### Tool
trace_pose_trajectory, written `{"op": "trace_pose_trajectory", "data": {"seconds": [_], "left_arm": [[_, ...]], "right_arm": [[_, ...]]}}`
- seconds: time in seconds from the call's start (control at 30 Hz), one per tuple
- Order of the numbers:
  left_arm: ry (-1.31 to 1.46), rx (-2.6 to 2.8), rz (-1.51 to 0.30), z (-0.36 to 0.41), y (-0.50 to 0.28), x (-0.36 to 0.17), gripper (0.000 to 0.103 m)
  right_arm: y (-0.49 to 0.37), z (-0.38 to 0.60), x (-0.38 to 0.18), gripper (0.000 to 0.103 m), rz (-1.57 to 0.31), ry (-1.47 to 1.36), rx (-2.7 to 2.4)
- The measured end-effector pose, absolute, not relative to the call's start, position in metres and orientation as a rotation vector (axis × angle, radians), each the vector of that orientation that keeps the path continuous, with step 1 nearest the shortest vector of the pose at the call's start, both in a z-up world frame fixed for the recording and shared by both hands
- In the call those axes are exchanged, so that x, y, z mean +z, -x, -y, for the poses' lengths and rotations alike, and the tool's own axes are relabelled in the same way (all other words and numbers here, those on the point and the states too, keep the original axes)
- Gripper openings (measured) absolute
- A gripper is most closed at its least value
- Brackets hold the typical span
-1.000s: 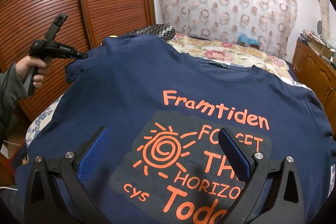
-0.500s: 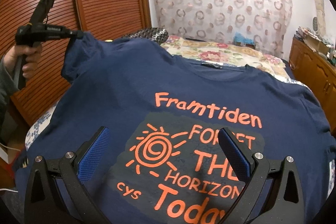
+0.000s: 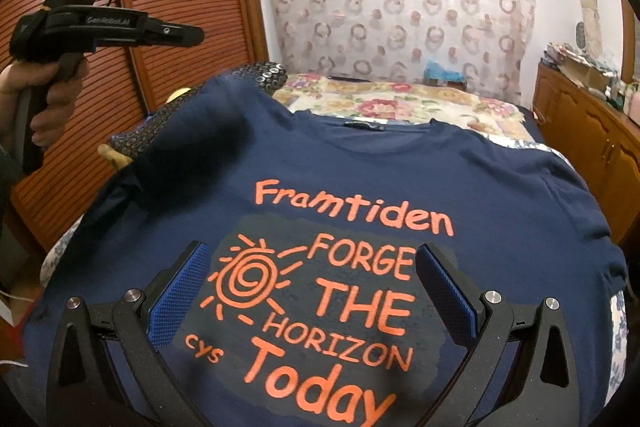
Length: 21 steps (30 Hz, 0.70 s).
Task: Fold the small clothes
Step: 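Fold the held side inward over the print and open the left gripper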
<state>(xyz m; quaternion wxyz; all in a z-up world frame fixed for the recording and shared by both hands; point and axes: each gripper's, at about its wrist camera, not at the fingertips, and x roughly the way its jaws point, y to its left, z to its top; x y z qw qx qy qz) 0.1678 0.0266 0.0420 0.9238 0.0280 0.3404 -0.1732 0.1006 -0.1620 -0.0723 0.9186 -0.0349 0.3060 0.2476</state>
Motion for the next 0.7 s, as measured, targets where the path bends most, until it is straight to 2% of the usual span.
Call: {"op": "trace_pose_trajectory", "data": {"seconds": [0.1,0.17,0.23,0.27,0.7], "left_arm": [[-0.069,-0.333,-0.709,-0.032,-0.163,0.036,0.037],[-0.069,-0.318,-0.717,-0.033,-0.161,0.028,0.04],[-0.06,-0.319,-0.726,-0.036,-0.156,0.02,0.053],[-0.055,-0.316,-0.729,-0.039,-0.153,0.015,0.055],[-0.016,-0.352,-0.816,-0.013,-0.136,-0.051,0.057]], "right_arm": [[-0.102,0.168,-0.074,0.103,-0.629,0.064,0.5],[-0.103,0.171,-0.074,0.103,-0.631,0.06,0.493],[-0.104,0.174,-0.073,0.103,-0.628,0.061,0.485],[-0.104,0.176,-0.071,0.103,-0.625,0.064,0.479],[-0.117,0.253,-0.057,0.103,-0.603,0.072,0.326]]}}
